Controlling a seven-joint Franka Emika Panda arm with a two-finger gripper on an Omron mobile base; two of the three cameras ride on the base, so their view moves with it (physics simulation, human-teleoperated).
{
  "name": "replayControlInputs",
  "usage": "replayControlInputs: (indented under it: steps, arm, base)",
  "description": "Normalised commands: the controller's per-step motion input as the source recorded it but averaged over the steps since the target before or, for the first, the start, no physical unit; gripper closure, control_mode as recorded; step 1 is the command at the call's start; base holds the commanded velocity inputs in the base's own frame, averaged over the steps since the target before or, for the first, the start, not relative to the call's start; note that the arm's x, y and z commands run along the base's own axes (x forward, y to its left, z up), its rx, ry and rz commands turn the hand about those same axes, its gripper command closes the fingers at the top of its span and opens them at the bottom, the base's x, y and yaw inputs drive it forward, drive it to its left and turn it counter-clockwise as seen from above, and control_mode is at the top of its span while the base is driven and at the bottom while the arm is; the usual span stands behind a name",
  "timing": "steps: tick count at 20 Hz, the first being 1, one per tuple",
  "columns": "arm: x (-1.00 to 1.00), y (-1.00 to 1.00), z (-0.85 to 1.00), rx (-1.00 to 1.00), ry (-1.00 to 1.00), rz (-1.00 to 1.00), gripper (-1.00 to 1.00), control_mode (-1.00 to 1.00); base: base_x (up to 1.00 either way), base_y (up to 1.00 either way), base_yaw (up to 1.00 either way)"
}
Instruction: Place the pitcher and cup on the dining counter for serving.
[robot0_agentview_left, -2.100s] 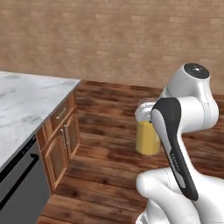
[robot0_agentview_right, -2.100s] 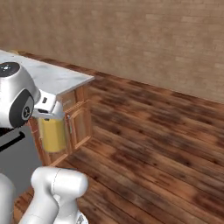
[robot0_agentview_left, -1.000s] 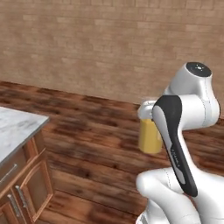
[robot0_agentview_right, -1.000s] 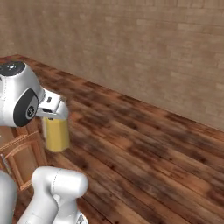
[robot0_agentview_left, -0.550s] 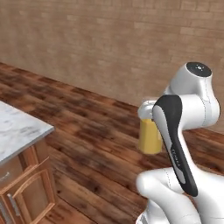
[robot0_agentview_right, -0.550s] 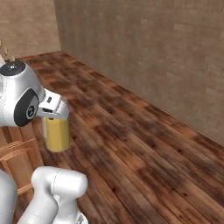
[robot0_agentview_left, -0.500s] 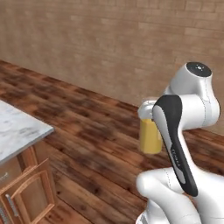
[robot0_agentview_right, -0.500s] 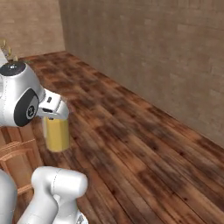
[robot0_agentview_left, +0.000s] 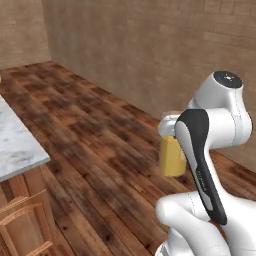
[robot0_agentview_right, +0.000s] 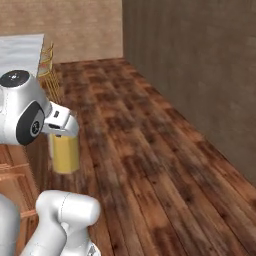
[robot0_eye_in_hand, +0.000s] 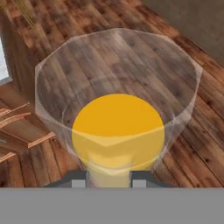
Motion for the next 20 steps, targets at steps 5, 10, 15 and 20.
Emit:
replayControlInputs:
  steps: [5, 10, 15, 20]
  arm:
    - [0.00, 0.00, 0.00, 0.00, 0.00, 0.00, 1.00, 1.00]
    - [0.00, 0.00, 0.00, 0.00, 0.00, 0.00, 1.00, 1.00]
    - [0.00, 0.00, 0.00, 0.00, 0.00, 0.00, 1.00, 1.00]
    - [0.00, 0.00, 0.00, 0.00, 0.00, 0.00, 1.00, 1.00]
  base:
    - [0.84, -0.66, 0.55]
    - [0.82, -0.69, 0.53]
    - [0.93, -0.70, 0.53]
    - [0.92, -0.72, 0.54]
